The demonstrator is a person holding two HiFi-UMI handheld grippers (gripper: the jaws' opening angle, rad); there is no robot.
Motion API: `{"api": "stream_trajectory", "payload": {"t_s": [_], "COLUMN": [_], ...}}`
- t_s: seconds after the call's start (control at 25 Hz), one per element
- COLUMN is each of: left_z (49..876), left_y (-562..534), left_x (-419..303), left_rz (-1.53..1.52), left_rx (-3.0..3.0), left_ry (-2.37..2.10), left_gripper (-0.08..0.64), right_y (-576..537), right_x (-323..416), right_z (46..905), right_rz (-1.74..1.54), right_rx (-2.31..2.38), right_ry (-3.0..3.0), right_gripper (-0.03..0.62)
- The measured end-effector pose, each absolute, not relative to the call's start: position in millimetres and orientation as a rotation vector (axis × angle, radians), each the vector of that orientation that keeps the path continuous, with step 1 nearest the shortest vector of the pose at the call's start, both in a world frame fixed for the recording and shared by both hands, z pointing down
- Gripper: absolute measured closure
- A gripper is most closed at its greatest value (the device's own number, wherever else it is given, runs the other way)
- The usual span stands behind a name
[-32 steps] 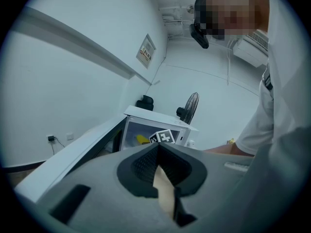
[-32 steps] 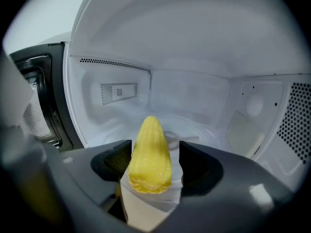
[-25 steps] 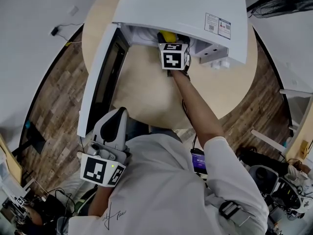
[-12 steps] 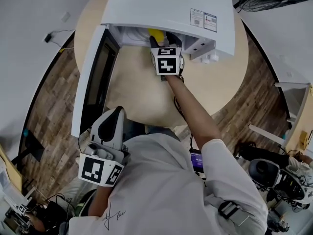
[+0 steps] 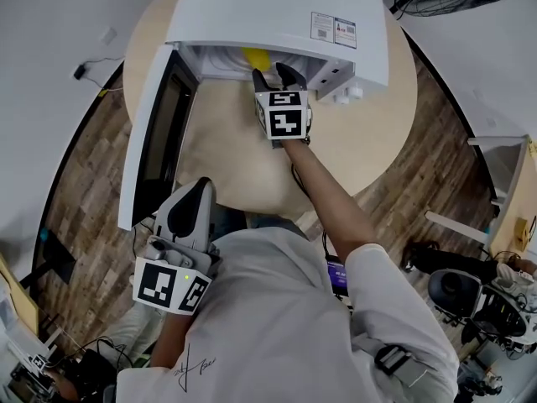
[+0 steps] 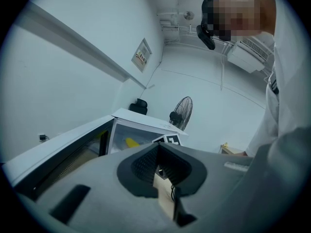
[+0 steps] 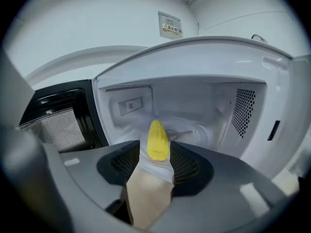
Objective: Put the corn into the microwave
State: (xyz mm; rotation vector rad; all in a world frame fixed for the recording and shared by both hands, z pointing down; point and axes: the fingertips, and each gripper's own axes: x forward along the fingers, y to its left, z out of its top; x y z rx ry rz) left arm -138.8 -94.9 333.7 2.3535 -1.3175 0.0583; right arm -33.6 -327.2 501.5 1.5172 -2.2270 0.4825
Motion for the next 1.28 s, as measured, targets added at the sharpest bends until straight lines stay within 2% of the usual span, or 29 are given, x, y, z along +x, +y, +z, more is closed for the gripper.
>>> {"api": "stream_trajectory", "payload": {"t_s": [0.92, 1.04, 1.28], "left_z": [319, 320, 321], "left_y": [-81, -80, -77], "left_x": [-113, -107, -99], "left_rz": [-0.002, 0.002, -0.001], "left_rx": [2.401, 2.410, 2.417], "left_ry": [-1.320, -1.317, -1.328], "left_gripper": [0.571, 0.571, 0.571], "right_y": [-258, -248, -223], "right_x": [-2, 5, 16], "right_z": [460, 451, 434], "right_rz": [0.537, 0.521, 0.532], "right_rx": [1.467, 1.478, 1.456], "right_ry": [-2.345, -2.362, -2.403], "right_gripper": [0.466, 0.505, 0.512]}}
